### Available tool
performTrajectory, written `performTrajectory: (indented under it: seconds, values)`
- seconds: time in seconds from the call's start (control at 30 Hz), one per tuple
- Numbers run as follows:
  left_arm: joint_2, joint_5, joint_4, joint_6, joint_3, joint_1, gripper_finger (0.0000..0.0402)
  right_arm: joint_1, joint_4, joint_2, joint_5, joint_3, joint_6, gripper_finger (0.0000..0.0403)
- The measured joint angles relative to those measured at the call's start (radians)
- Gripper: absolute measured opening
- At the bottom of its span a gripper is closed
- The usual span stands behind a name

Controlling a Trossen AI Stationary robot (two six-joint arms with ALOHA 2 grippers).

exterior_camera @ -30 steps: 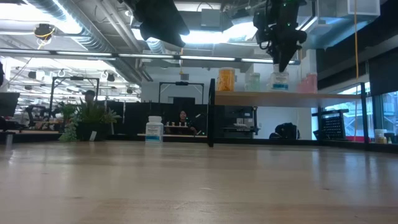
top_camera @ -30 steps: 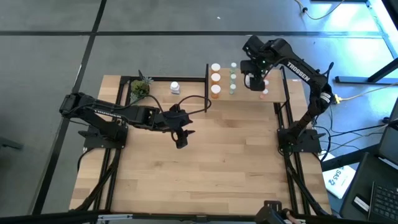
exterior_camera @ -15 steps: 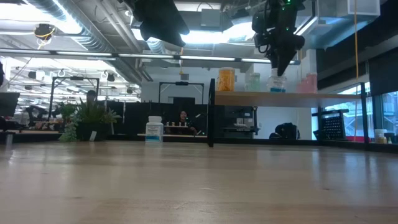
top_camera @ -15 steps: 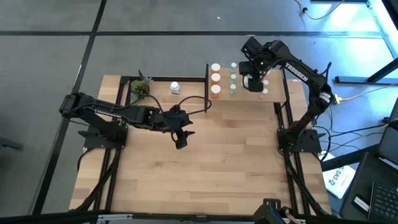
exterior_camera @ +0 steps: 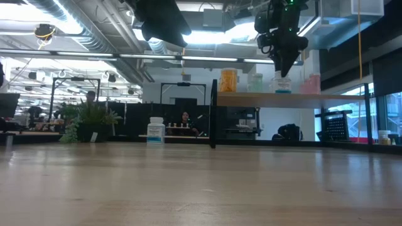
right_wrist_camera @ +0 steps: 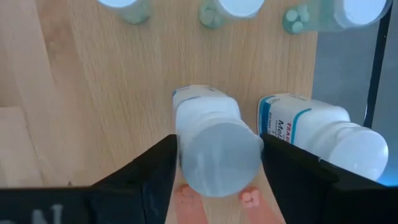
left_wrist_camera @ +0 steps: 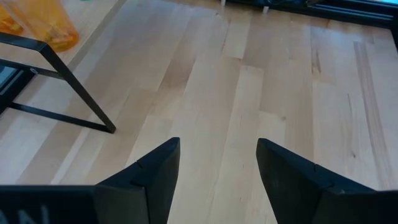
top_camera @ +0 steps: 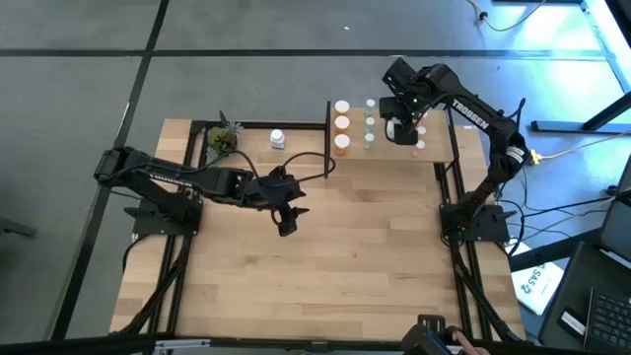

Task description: Pick and place medicine bottles onto shelf by color

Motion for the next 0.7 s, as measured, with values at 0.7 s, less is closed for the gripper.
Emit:
performTrajectory:
  seconds: [0.7]
  values:
    - [0.000, 0.000, 0.000, 0.000, 0.000, 0.000, 0.0206, 0.000, -0.075, 0.001, 0.002, 0.138, -0.001, 0.0243]
